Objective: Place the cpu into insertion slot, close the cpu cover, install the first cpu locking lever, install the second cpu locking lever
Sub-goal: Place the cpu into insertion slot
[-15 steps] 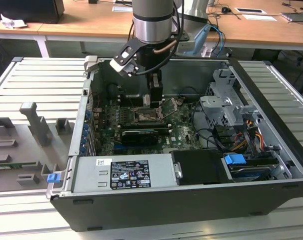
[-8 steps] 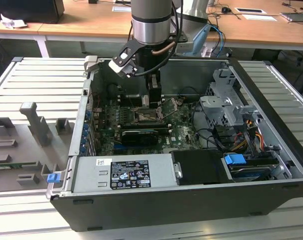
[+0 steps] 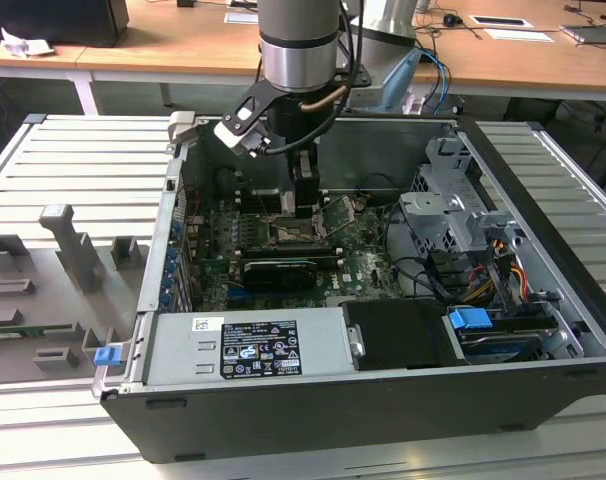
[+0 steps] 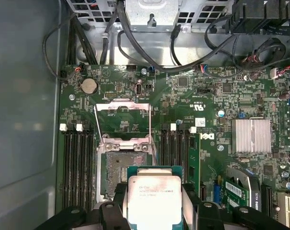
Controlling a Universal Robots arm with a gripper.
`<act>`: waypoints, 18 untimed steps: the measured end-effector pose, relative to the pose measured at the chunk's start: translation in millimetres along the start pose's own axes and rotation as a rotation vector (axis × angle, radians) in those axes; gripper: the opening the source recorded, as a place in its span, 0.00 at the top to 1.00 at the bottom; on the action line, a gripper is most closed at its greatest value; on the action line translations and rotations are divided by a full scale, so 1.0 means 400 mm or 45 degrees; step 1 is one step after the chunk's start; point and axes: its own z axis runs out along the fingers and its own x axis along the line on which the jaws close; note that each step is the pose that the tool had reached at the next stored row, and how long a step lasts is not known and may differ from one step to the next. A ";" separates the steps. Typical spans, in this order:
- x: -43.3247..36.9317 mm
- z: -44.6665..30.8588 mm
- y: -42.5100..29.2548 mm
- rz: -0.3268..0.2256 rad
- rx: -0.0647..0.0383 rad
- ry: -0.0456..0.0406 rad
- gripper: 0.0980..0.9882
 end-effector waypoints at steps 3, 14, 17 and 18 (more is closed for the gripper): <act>0.000 0.002 -0.002 -0.001 0.001 0.000 0.50; 0.010 0.051 -0.005 -0.006 0.003 0.005 0.50; 0.010 0.059 -0.006 -0.008 0.003 0.005 0.50; 0.010 0.061 -0.006 -0.008 0.003 0.005 0.50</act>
